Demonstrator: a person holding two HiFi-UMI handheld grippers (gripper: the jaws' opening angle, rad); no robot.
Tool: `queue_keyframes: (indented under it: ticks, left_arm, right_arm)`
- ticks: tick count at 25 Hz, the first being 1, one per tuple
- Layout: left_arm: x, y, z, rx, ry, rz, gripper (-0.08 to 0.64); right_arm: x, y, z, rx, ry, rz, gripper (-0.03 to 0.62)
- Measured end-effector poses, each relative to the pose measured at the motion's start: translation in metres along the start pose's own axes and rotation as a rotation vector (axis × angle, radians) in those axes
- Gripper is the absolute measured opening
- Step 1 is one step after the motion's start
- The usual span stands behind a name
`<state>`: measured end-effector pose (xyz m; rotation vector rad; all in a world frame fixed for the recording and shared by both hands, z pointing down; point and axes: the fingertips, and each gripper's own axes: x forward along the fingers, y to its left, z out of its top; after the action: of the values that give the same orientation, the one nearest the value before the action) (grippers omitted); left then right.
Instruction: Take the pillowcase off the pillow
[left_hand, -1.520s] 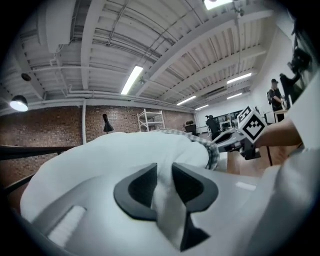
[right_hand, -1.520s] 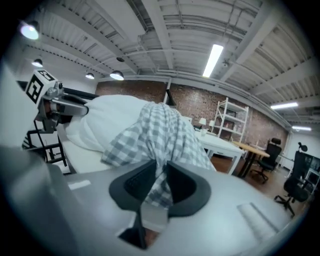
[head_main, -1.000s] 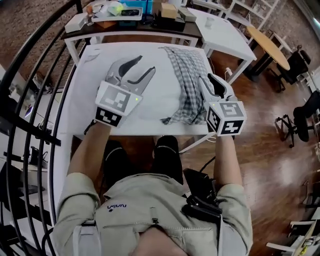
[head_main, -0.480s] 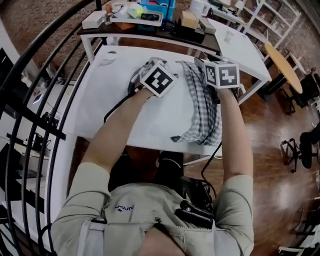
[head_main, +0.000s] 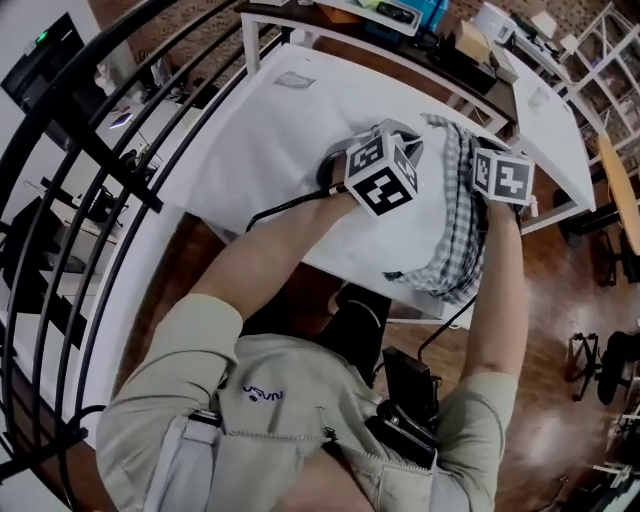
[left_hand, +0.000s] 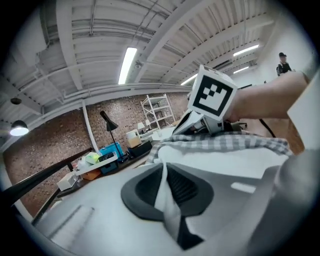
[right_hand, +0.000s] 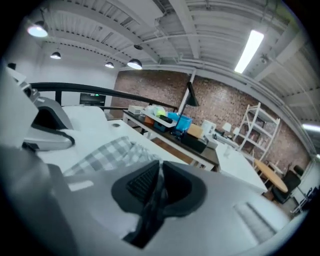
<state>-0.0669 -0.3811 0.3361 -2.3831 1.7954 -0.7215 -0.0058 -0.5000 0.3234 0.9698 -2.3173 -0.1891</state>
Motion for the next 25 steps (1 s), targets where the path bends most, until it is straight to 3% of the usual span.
queue_keyframes:
  ticks: [7,13,18,22,25]
  left_arm:
    - [-0.065,0.020,0.071,-0.075,-0.192,0.026,0.014]
    - [-0.074,0.030,0.056,-0.114,-0.188,0.019,0.014]
    - [-0.064,0.026,0.031,-0.150,-0.153,0.001,0.012]
    - [-0.050,0.026,0.015,-0.173,-0.122,-0.001,0.012]
    - [-0.034,0.025,0.000,-0.140,-0.091,0.006,0.014]
  right_arm:
    - [-0.035,-0.071,0.013,0.034,-0.080,-0.178,0.026]
    - [-0.026,-0.095,-0.002,0.029,-0.012,-0.283,0.026]
    - [-0.005,-0.086,-0.046,0.142,0.057,-0.237,0.026]
    - [0.010,-0.081,-0.061,0.169,0.079,-0.221,0.025]
    - [0.012,-0.080,-0.066,0.185,0.058,-0.191,0.028]
